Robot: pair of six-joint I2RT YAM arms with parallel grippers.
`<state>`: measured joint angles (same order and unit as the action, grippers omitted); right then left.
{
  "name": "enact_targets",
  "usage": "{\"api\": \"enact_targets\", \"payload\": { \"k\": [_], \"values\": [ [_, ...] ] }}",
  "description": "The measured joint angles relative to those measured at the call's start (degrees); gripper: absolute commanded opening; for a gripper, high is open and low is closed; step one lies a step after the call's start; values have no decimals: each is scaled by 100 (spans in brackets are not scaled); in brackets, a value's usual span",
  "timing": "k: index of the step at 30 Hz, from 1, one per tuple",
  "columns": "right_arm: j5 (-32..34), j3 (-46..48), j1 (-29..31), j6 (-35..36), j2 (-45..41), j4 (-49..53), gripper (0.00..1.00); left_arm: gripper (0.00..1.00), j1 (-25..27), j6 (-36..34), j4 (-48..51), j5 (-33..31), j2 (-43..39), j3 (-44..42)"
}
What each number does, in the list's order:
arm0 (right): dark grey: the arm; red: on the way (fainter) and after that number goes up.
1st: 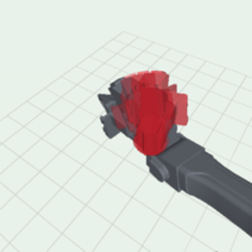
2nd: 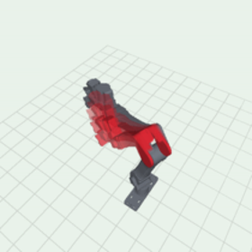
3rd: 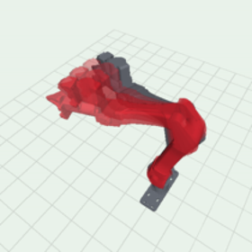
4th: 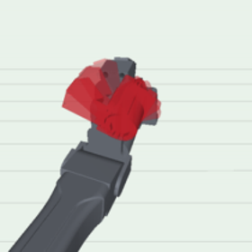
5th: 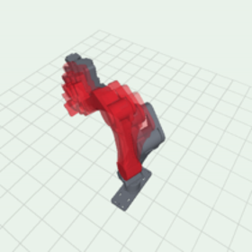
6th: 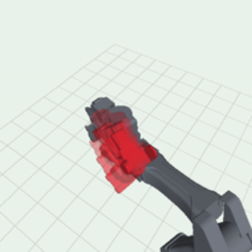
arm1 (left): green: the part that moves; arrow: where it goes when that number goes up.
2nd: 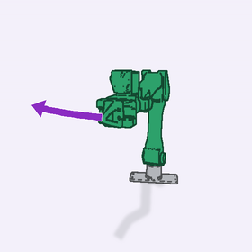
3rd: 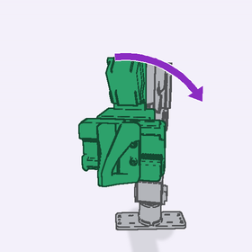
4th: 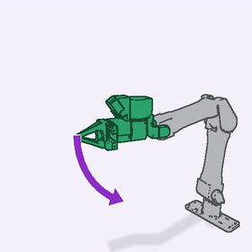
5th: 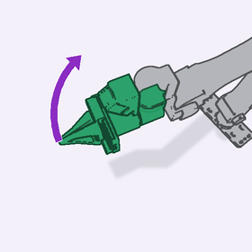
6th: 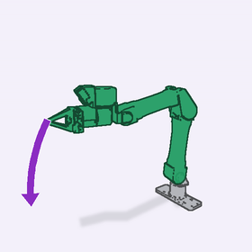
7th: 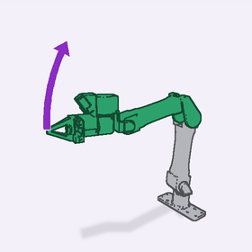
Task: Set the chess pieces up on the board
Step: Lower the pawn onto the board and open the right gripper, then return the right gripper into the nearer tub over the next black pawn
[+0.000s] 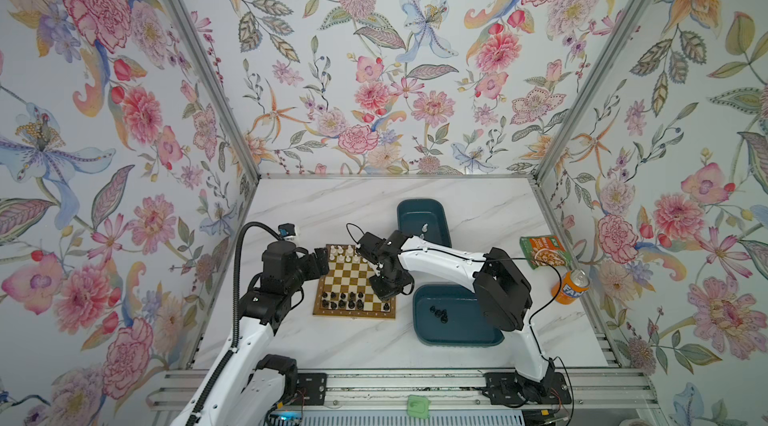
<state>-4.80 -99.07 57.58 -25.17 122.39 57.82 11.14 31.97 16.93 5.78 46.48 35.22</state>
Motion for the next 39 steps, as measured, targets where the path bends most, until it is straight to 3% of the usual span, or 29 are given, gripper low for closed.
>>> {"api": "enact_targets", "payload": {
  "k": [4, 14, 16, 26, 34, 39],
  "values": [
    [-20, 0, 22, -26, 26, 2, 27, 85, -37, -2, 0, 0, -15, -2],
    [52, -2, 52, -9, 26, 0, 33, 85, -63, -2, 0, 0, -83, -11],
    [94, -24, 52, 9, 26, 0, 38, 85, -63, -2, -2, 0, -83, -11],
    [271, -203, -52, 98, -105, -153, 41, 85, -70, -48, -9, 0, 70, 142],
    [551, 15, -380, 96, -1266, -286, 40, 84, 0, 48, -302, 107, 247, 313],
    [734, 1141, -756, 50, -2557, -345, 37, 84, 855, 199, -765, -24, 605, 376]
  ]
}}
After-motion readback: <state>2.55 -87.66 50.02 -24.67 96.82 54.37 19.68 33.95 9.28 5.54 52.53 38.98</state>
